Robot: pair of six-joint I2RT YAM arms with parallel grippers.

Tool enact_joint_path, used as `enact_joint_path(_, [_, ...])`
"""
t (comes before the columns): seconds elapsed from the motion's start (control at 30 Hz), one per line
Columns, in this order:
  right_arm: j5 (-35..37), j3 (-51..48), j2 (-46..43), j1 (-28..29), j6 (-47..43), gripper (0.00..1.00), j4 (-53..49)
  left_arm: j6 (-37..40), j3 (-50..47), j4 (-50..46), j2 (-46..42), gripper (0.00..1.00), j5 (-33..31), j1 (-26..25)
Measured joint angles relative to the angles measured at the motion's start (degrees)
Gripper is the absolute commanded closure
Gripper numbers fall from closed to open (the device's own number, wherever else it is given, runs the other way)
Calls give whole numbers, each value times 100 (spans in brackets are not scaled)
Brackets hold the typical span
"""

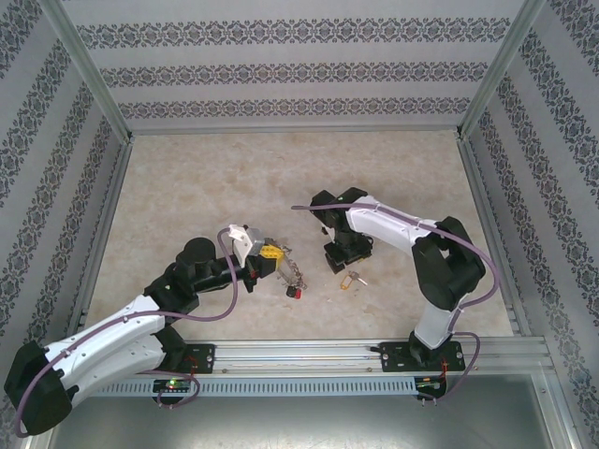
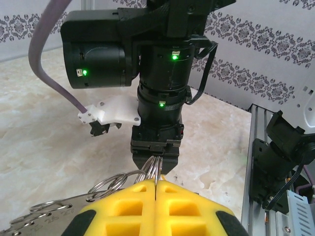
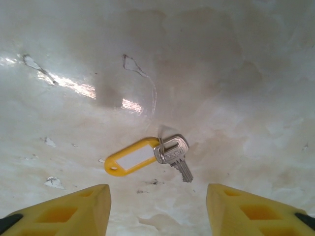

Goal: Put the keys on the keyring

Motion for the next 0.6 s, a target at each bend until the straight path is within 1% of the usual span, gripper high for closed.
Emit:
enact_joint_path(0.3, [-170,168,483,-372,-409,61,-76,2,0,-9,0,100,-22,0])
enact_joint_path(0.6, [-426,219,828,-398,-595,70,-68,2,0,-9,0,100,-20,0])
